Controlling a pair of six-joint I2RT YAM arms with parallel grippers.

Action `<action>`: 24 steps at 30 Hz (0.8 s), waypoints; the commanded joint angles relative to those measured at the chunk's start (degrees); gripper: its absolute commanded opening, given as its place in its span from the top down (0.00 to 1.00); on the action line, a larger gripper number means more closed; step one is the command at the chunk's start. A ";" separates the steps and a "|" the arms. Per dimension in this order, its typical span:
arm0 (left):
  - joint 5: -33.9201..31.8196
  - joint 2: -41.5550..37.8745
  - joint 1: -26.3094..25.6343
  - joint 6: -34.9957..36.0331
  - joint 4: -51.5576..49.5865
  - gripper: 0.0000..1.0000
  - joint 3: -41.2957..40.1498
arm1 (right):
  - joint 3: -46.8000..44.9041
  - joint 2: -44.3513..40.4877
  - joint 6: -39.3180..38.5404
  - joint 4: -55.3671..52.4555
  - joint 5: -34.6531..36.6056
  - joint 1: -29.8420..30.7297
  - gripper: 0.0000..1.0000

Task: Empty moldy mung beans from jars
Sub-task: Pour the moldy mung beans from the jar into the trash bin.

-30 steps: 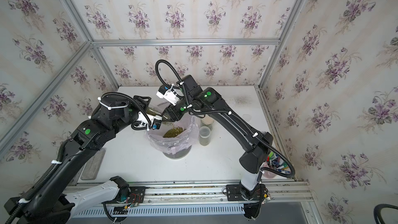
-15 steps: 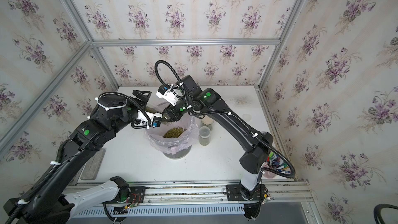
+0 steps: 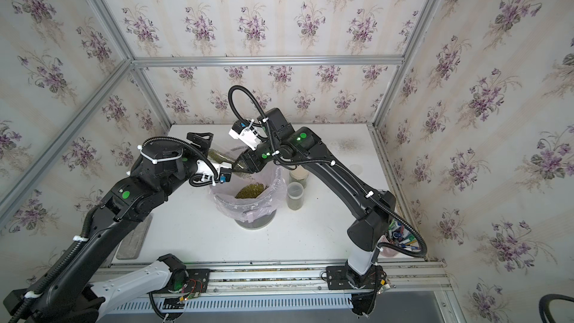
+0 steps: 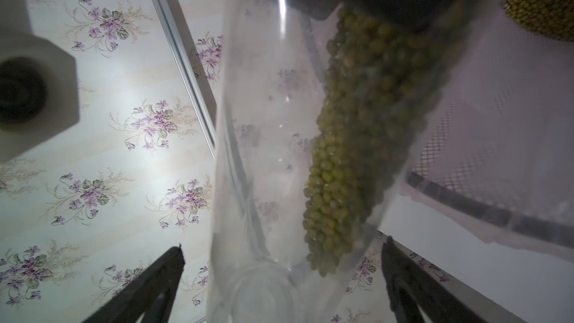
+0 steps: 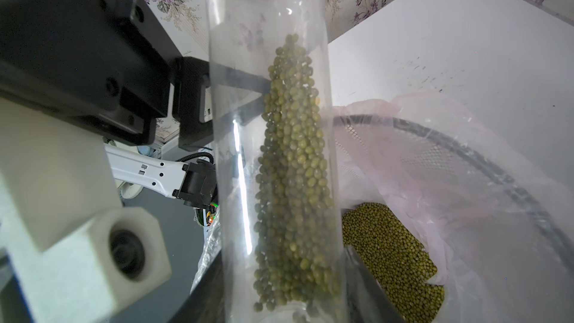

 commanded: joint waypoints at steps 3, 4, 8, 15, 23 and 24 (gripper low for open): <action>-0.70 -1.58 0.08 -7.91 1.18 0.00 -1.45 | -0.55 -1.53 0.58 3.42 -0.04 -0.91 0.69; -0.59 -1.74 0.13 -9.66 1.30 0.00 -1.25 | -0.90 -1.74 0.72 3.69 -0.04 -1.19 0.69; -0.53 -1.96 0.46 -15.36 2.97 0.00 -0.43 | -2.33 -2.84 1.29 5.22 0.35 -1.71 0.69; 0.58 -1.59 1.64 -22.92 5.96 0.00 0.41 | -3.84 -3.15 1.73 7.76 0.75 -1.99 0.69; -0.55 -2.27 3.27 -36.43 9.21 0.00 0.85 | -3.21 -1.99 2.18 8.29 -0.01 -2.18 0.70; -1.12 -2.45 3.40 -38.22 9.78 0.00 0.85 | -2.99 -1.78 2.15 8.24 -0.04 -2.15 0.70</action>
